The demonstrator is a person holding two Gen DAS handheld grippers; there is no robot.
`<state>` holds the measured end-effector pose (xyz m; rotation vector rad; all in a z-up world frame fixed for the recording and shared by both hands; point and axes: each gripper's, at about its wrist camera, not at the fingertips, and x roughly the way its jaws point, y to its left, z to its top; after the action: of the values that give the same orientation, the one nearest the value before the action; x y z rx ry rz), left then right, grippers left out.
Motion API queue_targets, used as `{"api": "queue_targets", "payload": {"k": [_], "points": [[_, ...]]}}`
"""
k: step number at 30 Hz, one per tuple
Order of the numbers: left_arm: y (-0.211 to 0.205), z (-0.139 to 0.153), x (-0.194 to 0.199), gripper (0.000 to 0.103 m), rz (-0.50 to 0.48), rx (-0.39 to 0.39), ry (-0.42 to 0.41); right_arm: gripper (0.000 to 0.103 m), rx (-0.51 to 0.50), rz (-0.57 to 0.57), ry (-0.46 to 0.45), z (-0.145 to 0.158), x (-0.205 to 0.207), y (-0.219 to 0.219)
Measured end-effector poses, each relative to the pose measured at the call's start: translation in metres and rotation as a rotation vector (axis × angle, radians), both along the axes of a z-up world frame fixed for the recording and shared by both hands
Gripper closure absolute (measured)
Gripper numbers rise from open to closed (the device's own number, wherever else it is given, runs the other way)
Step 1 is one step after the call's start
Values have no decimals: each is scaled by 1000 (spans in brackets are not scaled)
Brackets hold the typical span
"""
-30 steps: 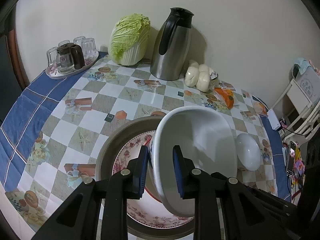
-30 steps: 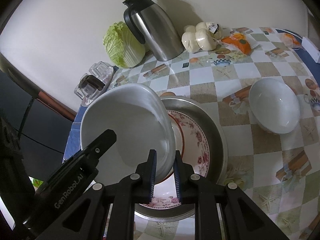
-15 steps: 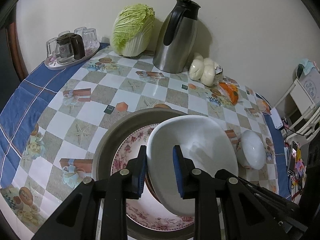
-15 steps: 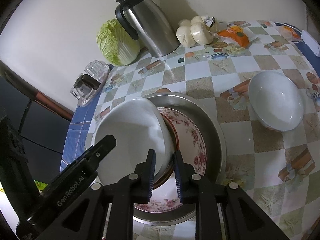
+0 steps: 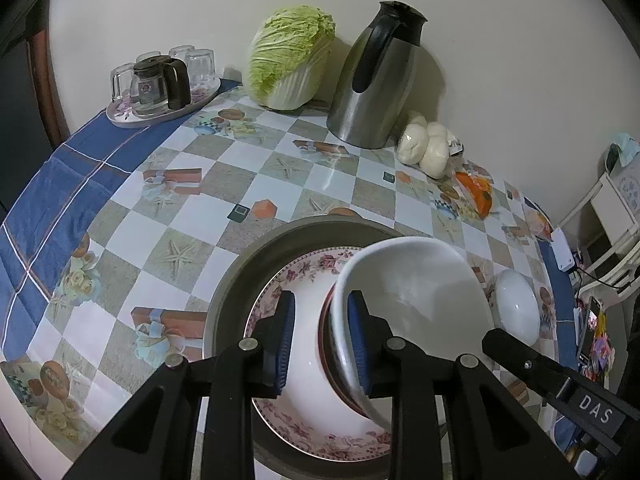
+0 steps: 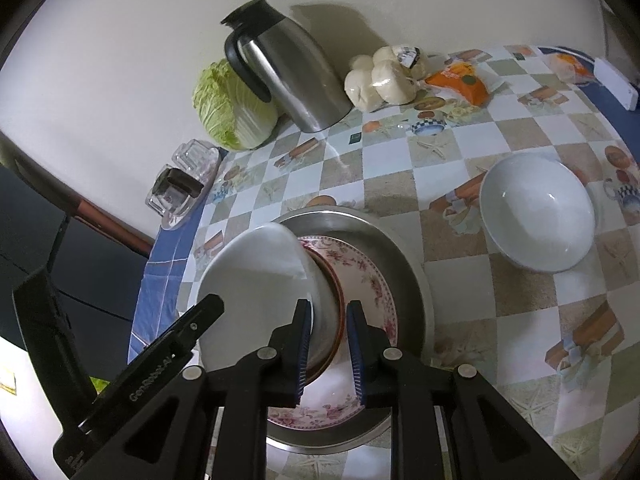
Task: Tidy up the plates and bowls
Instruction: 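Lower the MAX bowl into the red-rimmed bowl with both tools, then open both tools and release the MAX bowl in the stack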
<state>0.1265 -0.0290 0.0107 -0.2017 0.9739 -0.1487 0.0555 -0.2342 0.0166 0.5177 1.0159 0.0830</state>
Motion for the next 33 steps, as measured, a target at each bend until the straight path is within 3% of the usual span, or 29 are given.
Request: {"api": "queue_targets", "payload": {"k": [7,12,14,16,21,24,33], "points": [[3,6,-3,67,8,10,-28,82,7,-9,12,-4,1,-3],[4,12,-5,34,11,5,-45,81,-5,-8,-3,3,-2,-2],[5,13,-6,31,22,11,-46,70,-13,-9,-9,6,-2,-2],[7,12,-6,24,41,26,-33,46,-26,-12,-11,7,-3,-2],[17,8,-5,20,105,64,-7,34,-82,-13,-12,8,-3,0],[25,6,-5,12,149,72,0,31,-94,-17,-9,8,-3,-1],[43,6,-8,10,252,88,-15,10,-119,-24,-9,8,-4,-5]]}}
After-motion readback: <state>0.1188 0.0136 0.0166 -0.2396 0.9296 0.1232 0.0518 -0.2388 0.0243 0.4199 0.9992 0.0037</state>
